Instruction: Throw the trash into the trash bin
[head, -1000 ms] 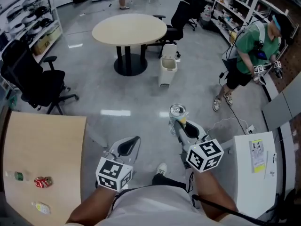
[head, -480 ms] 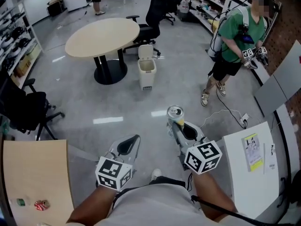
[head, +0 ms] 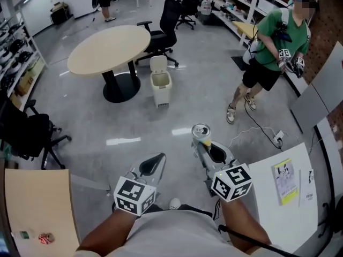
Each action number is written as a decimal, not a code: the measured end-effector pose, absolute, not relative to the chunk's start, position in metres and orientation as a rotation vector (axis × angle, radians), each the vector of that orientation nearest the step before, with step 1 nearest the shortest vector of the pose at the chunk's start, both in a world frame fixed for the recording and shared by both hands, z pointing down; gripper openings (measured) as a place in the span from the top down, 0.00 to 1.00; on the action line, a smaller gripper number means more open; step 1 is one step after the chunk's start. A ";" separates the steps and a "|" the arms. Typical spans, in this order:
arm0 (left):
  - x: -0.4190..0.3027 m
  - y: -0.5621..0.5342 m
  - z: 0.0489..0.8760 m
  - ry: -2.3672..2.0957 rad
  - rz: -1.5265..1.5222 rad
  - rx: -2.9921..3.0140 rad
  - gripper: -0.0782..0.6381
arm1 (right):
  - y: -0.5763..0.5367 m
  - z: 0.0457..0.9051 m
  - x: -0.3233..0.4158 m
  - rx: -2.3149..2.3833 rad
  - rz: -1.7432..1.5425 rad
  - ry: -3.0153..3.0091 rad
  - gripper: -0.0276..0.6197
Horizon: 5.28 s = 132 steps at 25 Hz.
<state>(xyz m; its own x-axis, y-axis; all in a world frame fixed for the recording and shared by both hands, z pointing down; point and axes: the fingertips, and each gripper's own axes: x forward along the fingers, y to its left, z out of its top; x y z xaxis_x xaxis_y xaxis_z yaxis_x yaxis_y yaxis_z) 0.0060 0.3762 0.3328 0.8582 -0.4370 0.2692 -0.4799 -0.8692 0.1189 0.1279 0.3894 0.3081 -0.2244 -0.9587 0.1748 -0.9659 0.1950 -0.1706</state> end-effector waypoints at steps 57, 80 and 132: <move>0.031 0.152 0.362 -0.743 0.402 2.745 0.88 | 0.175 0.345 0.161 1.873 0.516 -2.315 0.86; 0.016 0.010 0.346 -0.722 0.319 2.790 0.88 | 0.043 0.326 0.140 1.862 0.428 -2.295 0.86; 0.140 -0.126 0.351 -0.825 0.366 2.733 0.88 | -0.115 0.337 0.268 1.763 0.465 -2.377 0.86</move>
